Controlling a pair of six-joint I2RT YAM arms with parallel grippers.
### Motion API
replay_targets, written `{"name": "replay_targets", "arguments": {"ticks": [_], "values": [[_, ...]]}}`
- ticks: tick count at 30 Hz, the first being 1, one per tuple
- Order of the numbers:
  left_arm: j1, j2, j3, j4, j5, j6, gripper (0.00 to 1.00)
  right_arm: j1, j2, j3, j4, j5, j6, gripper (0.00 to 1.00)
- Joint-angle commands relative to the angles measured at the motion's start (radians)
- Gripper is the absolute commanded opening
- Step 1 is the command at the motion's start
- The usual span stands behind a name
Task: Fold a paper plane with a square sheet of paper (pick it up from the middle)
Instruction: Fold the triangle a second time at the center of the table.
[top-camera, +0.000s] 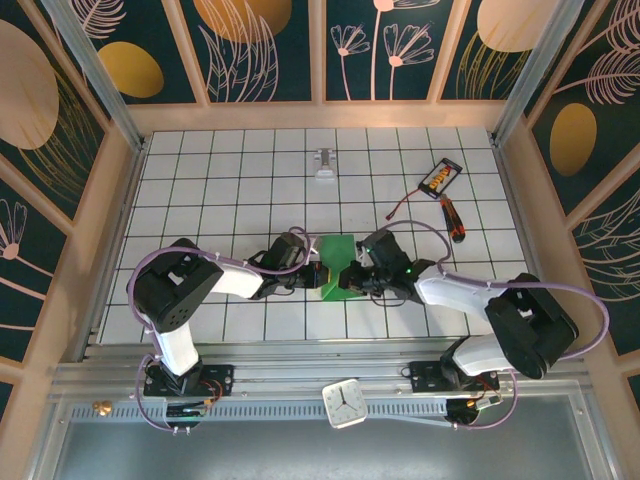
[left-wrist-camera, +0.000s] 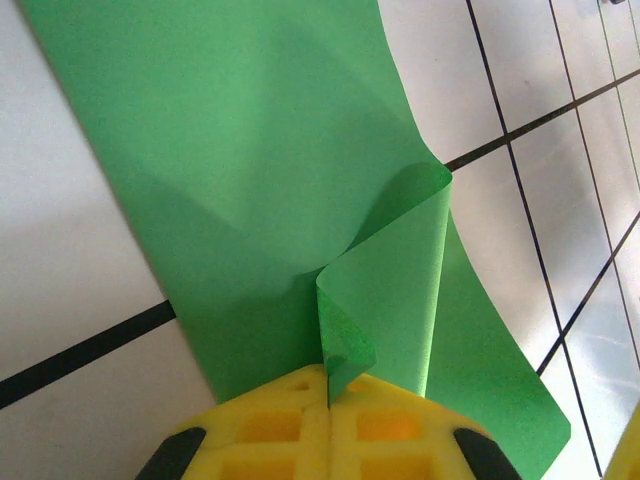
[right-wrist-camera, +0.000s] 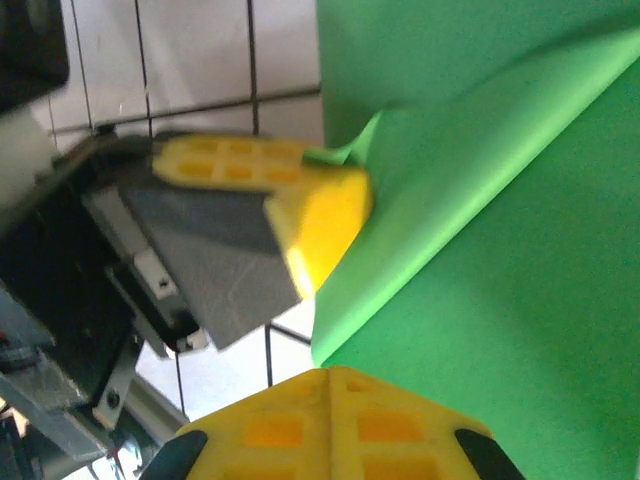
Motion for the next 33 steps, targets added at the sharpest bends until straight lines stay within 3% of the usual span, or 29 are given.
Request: {"name": "replay_targets", "arguments": {"ticks": [1,10,33], "values": [[-0.002,0.085,-0.013,-0.133,-0.042,-0.007,0.0,0.049,-0.002,-0.037,0.157,0.002,0.135,0.02],[-0.002,0.081,-0.012,-0.166,-0.047,-0.004,0.0,0.083,0.061,-0.06,0.247,0.007,0.193,0.0],[-0.002,0.085,-0.01,-0.184,-0.044,0.001,0.0,0.096,0.181,-0.018,0.288,-0.02,0.21,0.0]]}}
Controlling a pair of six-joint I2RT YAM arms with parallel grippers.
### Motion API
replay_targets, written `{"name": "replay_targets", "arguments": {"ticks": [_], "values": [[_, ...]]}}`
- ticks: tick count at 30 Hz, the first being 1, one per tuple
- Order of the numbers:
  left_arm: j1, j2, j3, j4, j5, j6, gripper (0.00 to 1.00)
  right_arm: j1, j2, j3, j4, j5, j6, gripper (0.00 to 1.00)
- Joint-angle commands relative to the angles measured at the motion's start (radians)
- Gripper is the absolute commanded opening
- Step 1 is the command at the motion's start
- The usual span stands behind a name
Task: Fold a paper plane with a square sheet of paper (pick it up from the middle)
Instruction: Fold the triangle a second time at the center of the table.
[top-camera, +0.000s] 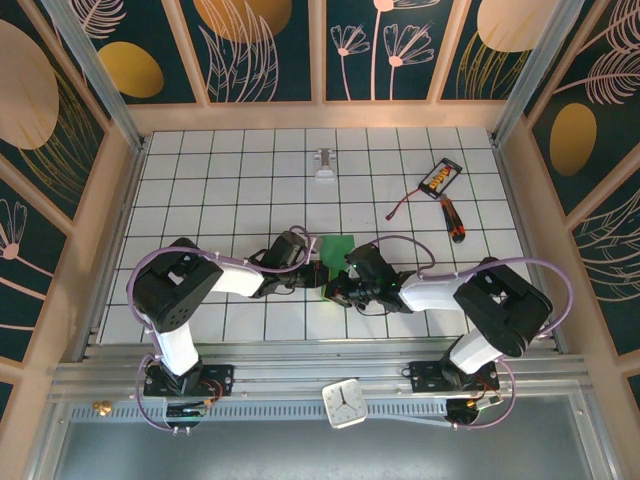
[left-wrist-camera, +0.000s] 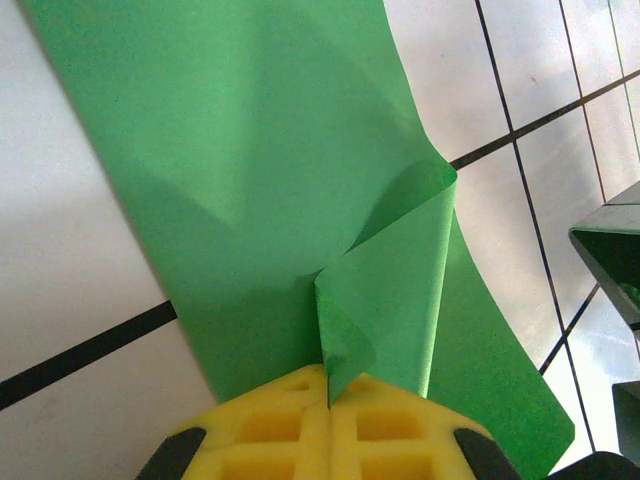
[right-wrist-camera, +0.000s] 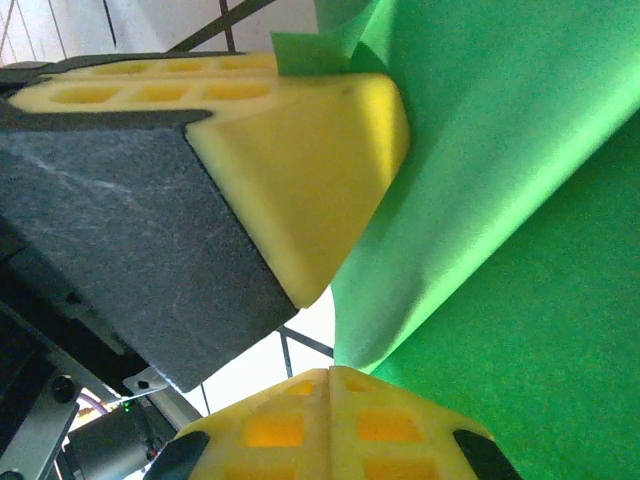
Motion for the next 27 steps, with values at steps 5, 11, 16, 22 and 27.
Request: {"name": "replay_targets", "arguments": {"ticks": [5,11,16,22,27], "values": [[-0.003,0.083,-0.028,-0.15,-0.047,0.003,0.0,0.01,0.007,0.029,0.033,-0.015,0.002,0.0],[-0.003,0.088,-0.031,-0.143,-0.043,0.003,0.0,0.007,0.022,0.036,0.038,-0.011,-0.002,0.0],[-0.002,0.09,-0.031,-0.143,-0.044,0.007,0.0,0.003,0.048,0.04,0.037,-0.014,-0.007,0.0],[-0.003,0.09,-0.03,-0.142,-0.04,0.01,0.0,0.002,0.063,0.034,-0.007,-0.012,-0.007,0.0],[-0.003,0.091,-0.029,-0.145,-0.041,0.015,0.0,-0.003,0.064,0.017,-0.015,-0.009,0.0,0.0]]}}
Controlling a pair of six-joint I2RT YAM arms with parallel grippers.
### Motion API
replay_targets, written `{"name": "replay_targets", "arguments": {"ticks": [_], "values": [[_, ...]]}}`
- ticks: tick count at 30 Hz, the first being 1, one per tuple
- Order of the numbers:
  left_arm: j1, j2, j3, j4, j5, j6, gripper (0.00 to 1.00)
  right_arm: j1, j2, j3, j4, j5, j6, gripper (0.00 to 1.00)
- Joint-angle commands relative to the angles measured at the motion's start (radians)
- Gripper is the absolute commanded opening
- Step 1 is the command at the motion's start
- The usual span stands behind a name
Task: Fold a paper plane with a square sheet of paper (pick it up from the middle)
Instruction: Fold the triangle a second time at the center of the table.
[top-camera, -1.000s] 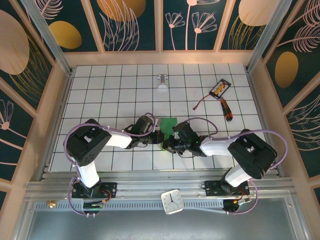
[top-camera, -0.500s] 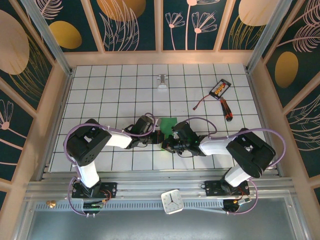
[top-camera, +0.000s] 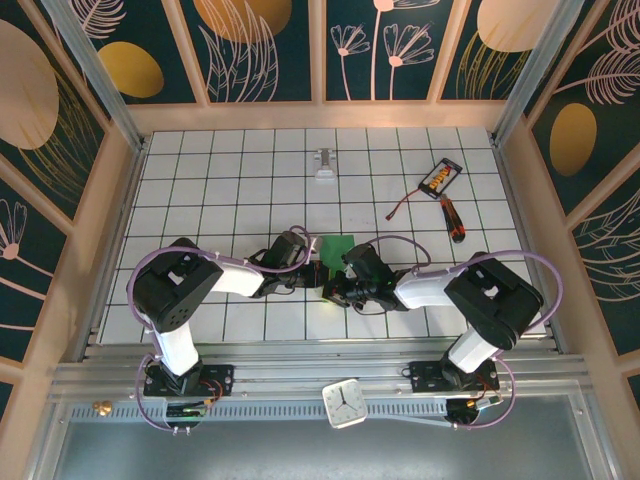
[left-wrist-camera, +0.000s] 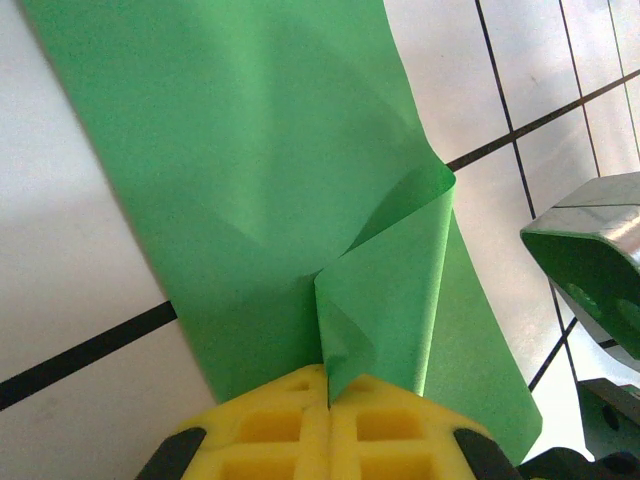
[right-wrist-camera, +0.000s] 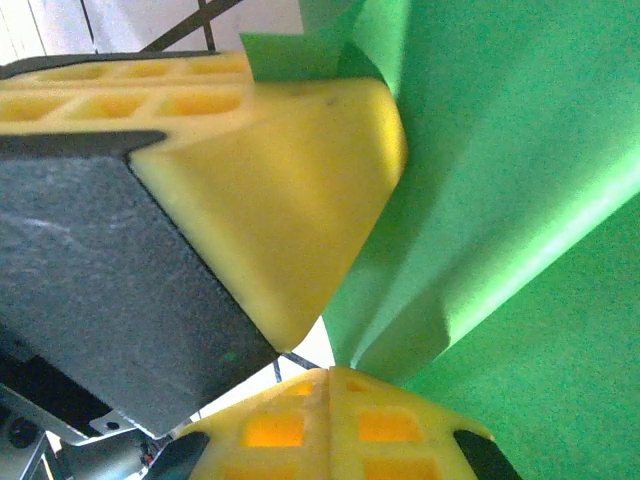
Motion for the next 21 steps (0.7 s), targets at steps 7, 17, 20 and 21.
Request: {"name": "replay_targets", "arguments": {"ticks": [7,17,20,21], "values": [[-0.002,0.09,-0.027,-0.147,-0.045,0.021,0.0,-0.012,0.04,-0.024,-0.028,-0.004,0.011,0.0],[-0.003,0.086,-0.025,-0.161,-0.058,0.029,0.0,-0.006,0.048,-0.034,-0.069,-0.022,0.017,0.0],[-0.003,0.089,-0.025,-0.162,-0.058,0.029,0.0,0.006,0.028,-0.049,-0.056,-0.044,0.017,0.0],[-0.003,0.089,-0.026,-0.161,-0.058,0.029,0.0,0.009,0.013,-0.056,-0.037,-0.055,0.014,0.0]]}}
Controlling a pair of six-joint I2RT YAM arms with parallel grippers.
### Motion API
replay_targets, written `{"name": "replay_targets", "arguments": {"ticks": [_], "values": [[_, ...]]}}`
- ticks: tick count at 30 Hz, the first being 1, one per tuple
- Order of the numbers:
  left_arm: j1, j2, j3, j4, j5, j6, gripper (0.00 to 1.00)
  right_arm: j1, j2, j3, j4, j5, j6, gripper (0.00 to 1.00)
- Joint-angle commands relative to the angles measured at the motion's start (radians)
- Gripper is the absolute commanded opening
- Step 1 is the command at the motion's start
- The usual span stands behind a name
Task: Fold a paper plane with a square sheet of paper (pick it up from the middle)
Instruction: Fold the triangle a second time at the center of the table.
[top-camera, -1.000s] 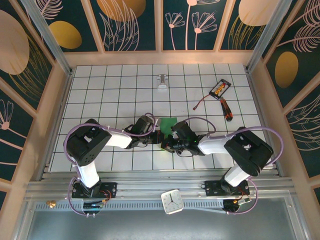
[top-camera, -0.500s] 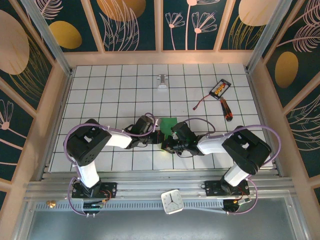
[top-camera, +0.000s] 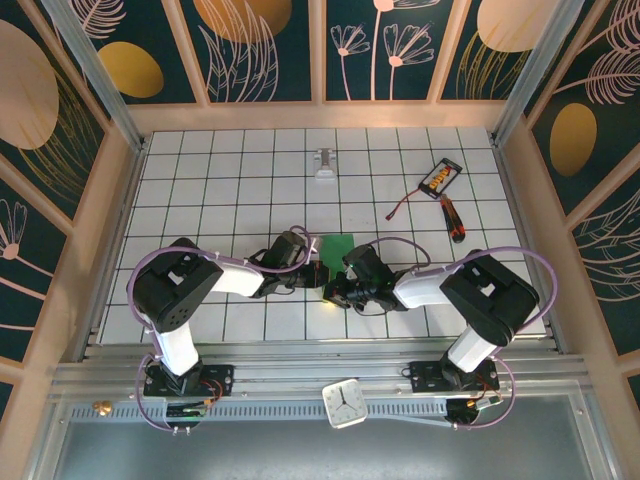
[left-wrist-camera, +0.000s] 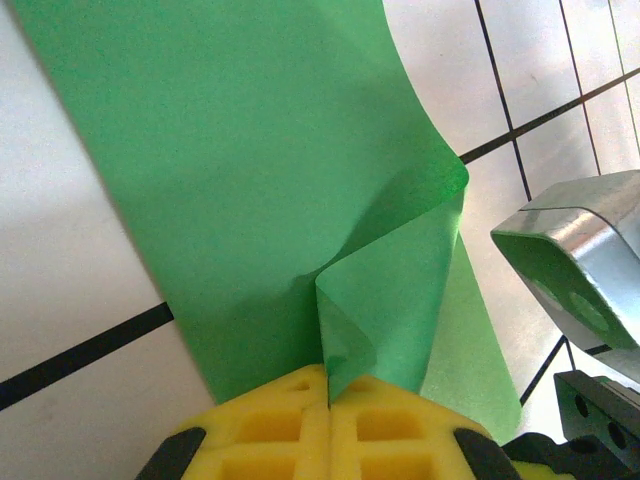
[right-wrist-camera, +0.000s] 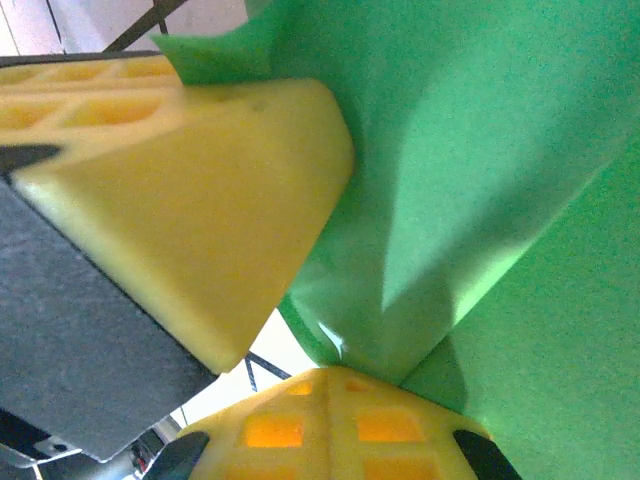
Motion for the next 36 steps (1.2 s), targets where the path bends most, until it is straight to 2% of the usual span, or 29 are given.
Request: {"name": "replay_targets", "arguments": {"ticks": [1,10,24,36], "values": [[-0.003,0.09,-0.026,-0.16,-0.058,0.025,0.0,0.019,-0.028,-0.05,-0.041,-0.053,0.009,0.0],[-0.003,0.093,-0.027,-0.159,-0.058,0.024,0.0,-0.032,-0.106,-0.05,0.027,-0.062,-0.011,0.0],[-0.003,0.094,-0.017,-0.163,-0.053,0.029,0.0,-0.065,-0.032,-0.02,0.085,0.003,-0.005,0.0],[-0.003,0.096,-0.018,-0.161,-0.052,0.032,0.0,-0.073,0.008,0.0,0.018,0.003,-0.028,0.0]]}}
